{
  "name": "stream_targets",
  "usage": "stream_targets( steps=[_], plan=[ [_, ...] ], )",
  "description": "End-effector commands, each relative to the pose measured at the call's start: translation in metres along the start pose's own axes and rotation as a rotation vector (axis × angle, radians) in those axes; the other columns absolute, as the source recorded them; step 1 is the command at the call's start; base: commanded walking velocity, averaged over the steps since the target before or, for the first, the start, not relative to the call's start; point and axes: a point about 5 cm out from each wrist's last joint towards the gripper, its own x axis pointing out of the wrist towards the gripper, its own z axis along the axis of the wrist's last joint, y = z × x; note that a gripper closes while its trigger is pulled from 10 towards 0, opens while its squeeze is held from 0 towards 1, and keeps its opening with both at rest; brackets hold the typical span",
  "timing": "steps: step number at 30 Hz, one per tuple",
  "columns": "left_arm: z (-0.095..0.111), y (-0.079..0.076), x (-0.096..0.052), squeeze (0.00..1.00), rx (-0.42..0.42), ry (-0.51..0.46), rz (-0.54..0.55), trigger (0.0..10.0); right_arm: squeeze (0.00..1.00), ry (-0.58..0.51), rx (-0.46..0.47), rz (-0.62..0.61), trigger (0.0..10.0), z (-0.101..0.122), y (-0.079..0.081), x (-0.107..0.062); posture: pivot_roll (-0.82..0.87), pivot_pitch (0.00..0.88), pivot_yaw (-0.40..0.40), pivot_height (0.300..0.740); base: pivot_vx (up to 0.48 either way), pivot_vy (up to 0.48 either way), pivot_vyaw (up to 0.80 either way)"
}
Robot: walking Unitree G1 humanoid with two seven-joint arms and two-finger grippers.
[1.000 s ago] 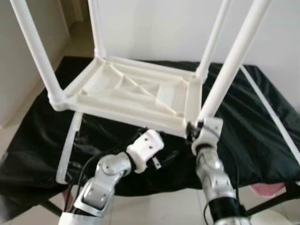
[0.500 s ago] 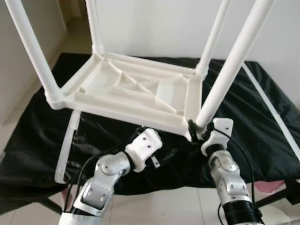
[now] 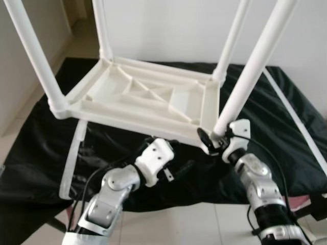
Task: Building children table
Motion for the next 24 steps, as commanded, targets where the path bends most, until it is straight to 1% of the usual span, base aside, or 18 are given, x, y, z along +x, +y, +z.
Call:
stream_targets(
  steps=[1, 3, 5, 6, 7, 8, 9, 11, 12, 14, 20, 21, 22, 24],
  plan=[
    [0.0, -0.003, -0.001, 0.0, -0.007, -0.004, -0.039, 10.0, 0.0, 0.023, -0.006, 0.036, 10.0, -0.005, 0.003, 0.0, 0.04, 0.026, -0.046, 0.74, 0.0, 0.0, 0.0],
    [0.0, -0.003, 0.0, 0.0, -0.008, -0.003, -0.042, 10.0, 0.0, 0.021, -0.017, 0.054, 10.0, -0.005, 0.002, 0.001, 0.04, 0.025, -0.045, 0.74, 0.0, 0.0, 0.0],
    [-0.001, -0.005, 0.001, 0.0, -0.019, 0.002, -0.058, 10.0, 0.0, 0.027, -0.039, 0.071, 10.0, -0.004, -0.002, 0.004, 0.04, 0.018, -0.043, 0.74, 0.0, 0.0, 0.0],
    [-0.002, -0.006, 0.001, 0.0, -0.025, 0.002, -0.062, 10.0, 0.0, 0.03, -0.045, 0.074, 8.2, -0.004, -0.004, 0.006, 0.04, 0.016, -0.046, 0.74, 0.0, 0.0, 0.0],
    [-0.002, -0.006, 0.001, 0.0, -0.031, 0.003, -0.061, 10.0, 0.0, 0.036, -0.045, 0.077, 0.5, -0.005, -0.005, 0.006, 0.04, 0.015, -0.046, 0.74, 0.0, 0.0, 0.0],
    [-0.002, -0.006, 0.001, 0.0, -0.031, 0.003, -0.061, 10.0, 0.0, 0.036, -0.045, 0.077, 0.5, -0.005, -0.005, 0.006, 0.04, 0.015, -0.046, 0.74, 0.0, 0.0, 0.0],
    [-0.002, -0.006, 0.001, 0.0, -0.033, 0.004, -0.057, 10.0, 0.0, 0.045, -0.044, 0.077, 0.0, -0.007, -0.006, 0.005, 0.04, 0.013, -0.046, 0.74, 0.0, 0.0, 0.0],
    [-0.002, -0.006, 0.001, 0.0, -0.038, 0.002, -0.058, 10.0, 0.0, 0.05, -0.041, 0.081, 0.0, -0.01, -0.007, 0.003, 0.04, 0.013, -0.046, 0.74, 0.0, 0.0, 0.0],
    [-0.002, -0.007, 0.001, 0.0, -0.039, 0.001, -0.059, 10.0, 0.0, 0.062, -0.035, 0.076, 0.0, -0.014, -0.007, -0.001, 0.04, 0.015, -0.049, 0.74, 0.0, 0.0, 0.0],
    [-0.002, -0.007, 0.001, 0.0, -0.039, 0.001, -0.06, 10.0, 0.0, 0.065, -0.034, 0.075, 0.0, -0.015, -0.008, -0.001, 0.04, 0.015, -0.049, 0.74, 0.0, 0.0, 0.0],
    [-0.004, -0.01, 0.0, 0.0, -0.05, 0.001, -0.064, 10.0, 0.0, 0.093, -0.008, 0.035, 0.0, -0.025, -0.009, -0.01, 0.03, 0.023, -0.05, 0.74, 0.0, 0.0, 0.0],
    [-0.004, -0.011, 0.0, 0.0, -0.051, 0.001, -0.065, 10.0, 0.0, 0.094, -0.004, 0.019, 2.0, -0.025, -0.009, -0.01, 0.03, 0.024, -0.05, 0.74, 0.0, 0.0, 0.0],
    [-0.004, -0.011, 0.0, 0.0, -0.052, 0.001, -0.065, 10.0, 0.0, 0.094, -0.002, 0.007, 6.1, -0.025, -0.009, -0.011, 0.03, 0.024, -0.05, 0.74, 0.0, 0.0, 0.0],
    [-0.004, -0.011, 0.0, 0.0, -0.052, 0.001, -0.067, 10.0, 0.0, 0.089, -0.006, -0.021, 6.1, -0.025, -0.011, -0.011, 0.03, 0.025, -0.052, 0.74, 0.0, 0.0, 0.0]
  ],
)
